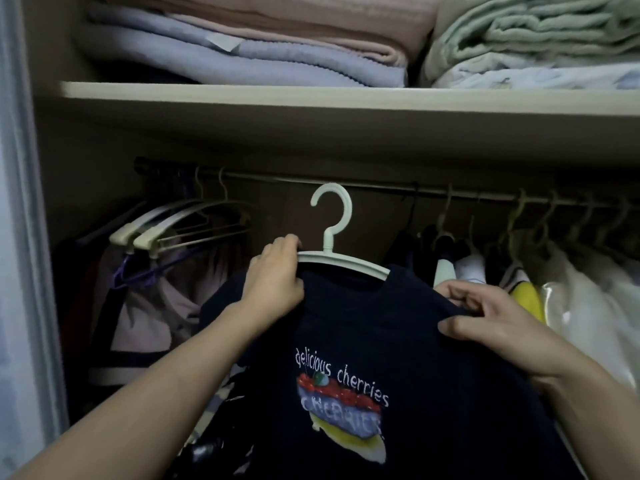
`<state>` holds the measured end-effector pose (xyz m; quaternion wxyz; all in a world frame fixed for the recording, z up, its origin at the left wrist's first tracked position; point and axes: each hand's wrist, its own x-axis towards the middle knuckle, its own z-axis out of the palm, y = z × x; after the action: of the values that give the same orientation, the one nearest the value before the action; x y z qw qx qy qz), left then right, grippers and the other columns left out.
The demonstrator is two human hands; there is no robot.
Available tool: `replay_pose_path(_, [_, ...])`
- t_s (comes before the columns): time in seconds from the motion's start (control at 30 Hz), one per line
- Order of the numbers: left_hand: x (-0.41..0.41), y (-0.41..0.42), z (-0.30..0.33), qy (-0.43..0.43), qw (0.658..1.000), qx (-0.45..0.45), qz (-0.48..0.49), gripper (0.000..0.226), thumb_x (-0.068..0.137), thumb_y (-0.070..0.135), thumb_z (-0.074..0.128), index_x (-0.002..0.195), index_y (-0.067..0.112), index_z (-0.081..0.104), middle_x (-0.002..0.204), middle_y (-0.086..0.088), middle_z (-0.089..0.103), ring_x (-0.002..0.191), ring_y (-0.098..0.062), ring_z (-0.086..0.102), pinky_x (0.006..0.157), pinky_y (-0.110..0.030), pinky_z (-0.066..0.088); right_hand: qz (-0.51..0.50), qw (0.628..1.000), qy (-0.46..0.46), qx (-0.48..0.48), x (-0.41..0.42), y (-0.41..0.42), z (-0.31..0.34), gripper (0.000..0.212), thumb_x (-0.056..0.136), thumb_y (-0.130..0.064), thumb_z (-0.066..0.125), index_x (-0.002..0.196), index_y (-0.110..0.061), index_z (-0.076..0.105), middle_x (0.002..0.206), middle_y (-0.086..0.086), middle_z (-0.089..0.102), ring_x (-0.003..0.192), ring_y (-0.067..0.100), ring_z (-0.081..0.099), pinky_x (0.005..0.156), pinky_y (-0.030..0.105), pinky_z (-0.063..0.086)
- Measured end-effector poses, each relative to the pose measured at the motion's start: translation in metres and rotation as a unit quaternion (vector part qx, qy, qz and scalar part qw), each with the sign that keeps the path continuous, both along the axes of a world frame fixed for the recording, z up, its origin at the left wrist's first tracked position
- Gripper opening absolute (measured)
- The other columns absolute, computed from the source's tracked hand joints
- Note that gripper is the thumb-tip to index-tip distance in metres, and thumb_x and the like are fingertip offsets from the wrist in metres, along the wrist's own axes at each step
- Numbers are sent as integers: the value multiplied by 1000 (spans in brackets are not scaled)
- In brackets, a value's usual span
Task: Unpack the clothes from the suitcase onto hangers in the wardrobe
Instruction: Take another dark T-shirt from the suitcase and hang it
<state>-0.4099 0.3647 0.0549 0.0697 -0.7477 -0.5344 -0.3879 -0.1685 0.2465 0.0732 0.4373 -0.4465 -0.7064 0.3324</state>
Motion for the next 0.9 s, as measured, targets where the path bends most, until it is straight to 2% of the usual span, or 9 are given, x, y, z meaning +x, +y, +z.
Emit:
replay_pose_path(0.07, [-2, 6, 2, -17, 999, -27, -9, 34, 78, 1, 50, 110, 10, 43, 113, -9, 46, 102, -33, 51, 83, -41, 42, -8, 1000, -15, 3, 1, 1, 0, 5, 75, 4, 61, 77, -1, 61, 70, 4, 63, 65, 13, 59, 57, 18, 46])
replay_pose_path(0.2, [-17, 13, 7, -31, 999, -13, -4, 20, 81, 8, 51, 100, 13, 57, 102, -7, 61, 98, -32, 56, 79, -36, 43, -22, 999, -12, -28, 8, 3, -4, 12, 80, 18, 51, 82, 8, 57, 68, 5, 62, 62, 11, 57, 55, 15, 45])
replay_pose_path(0.33, [-16, 16, 15, -72, 991, -97, 56, 21, 89, 32, 49, 93, 24, 67, 101, -6, 67, 101, -32, 58, 79, -32, 43, -27, 998, 8, -61, 0, 7, -11, 15, 79, 14, 56, 75, 0, 59, 69, 11, 60, 65, 19, 55, 56, 22, 43])
replay_pose_path(0.43, [-10, 22, 16, -138, 979, -139, 65, 40, 93, 49, 40, 91, 19, 67, 101, -8, 66, 103, -32, 58, 77, -31, 40, -42, 993, 42, -99, -13, 9, -16, 14, 63, -3, 63, 76, 0, 58, 72, 16, 58, 67, 25, 52, 56, 28, 39])
replay_pose_path(0.53, [-1, 28, 11, -174, 980, -94, 2, 31, 97, 34, 39, 108, 14, 61, 115, -10, 59, 111, -30, 53, 86, -33, 39, -92, 988, 81, -98, -27, 15, -13, 16, 58, -5, 62, 73, -3, 57, 67, 15, 57, 60, 23, 53, 52, 26, 40])
replay_pose_path(0.63, [21, 26, 14, -174, 978, -61, -93, 28, 97, 25, 42, 116, 12, 58, 117, -8, 57, 114, -24, 50, 93, -29, 36, -158, 981, 106, -32, -40, 29, -2, 16, 74, 3, 62, 68, -8, 52, 59, 8, 51, 52, 15, 50, 48, 25, 37])
replay_pose_path(0.7, [33, 21, 19, -201, 967, -62, -144, 27, 97, 25, 41, 114, 15, 59, 114, -3, 57, 111, -17, 51, 91, -25, 36, -197, 974, 111, 13, -54, 46, 6, 18, 77, 1, 58, 67, -10, 50, 58, 7, 49, 54, 17, 49, 51, 25, 35])
replay_pose_path(0.8, [44, 19, 25, -254, 943, -67, -205, 21, 97, 26, 40, 106, 23, 59, 112, -2, 59, 108, -16, 53, 95, -32, 42, -264, 956, 112, 62, -69, 77, 17, 7, 70, -13, 60, 71, -11, 53, 67, 7, 55, 64, 23, 58, 53, 28, 42])
replay_pose_path(0.9, [46, 16, 23, -259, 938, -75, -219, 17, 98, 27, 38, 96, 32, 53, 108, 4, 56, 103, -9, 50, 79, -15, 38, -289, 951, 96, 52, -77, 105, 26, 20, 75, -20, 58, 89, -8, 53, 85, 10, 58, 79, 26, 59, 57, 27, 41])
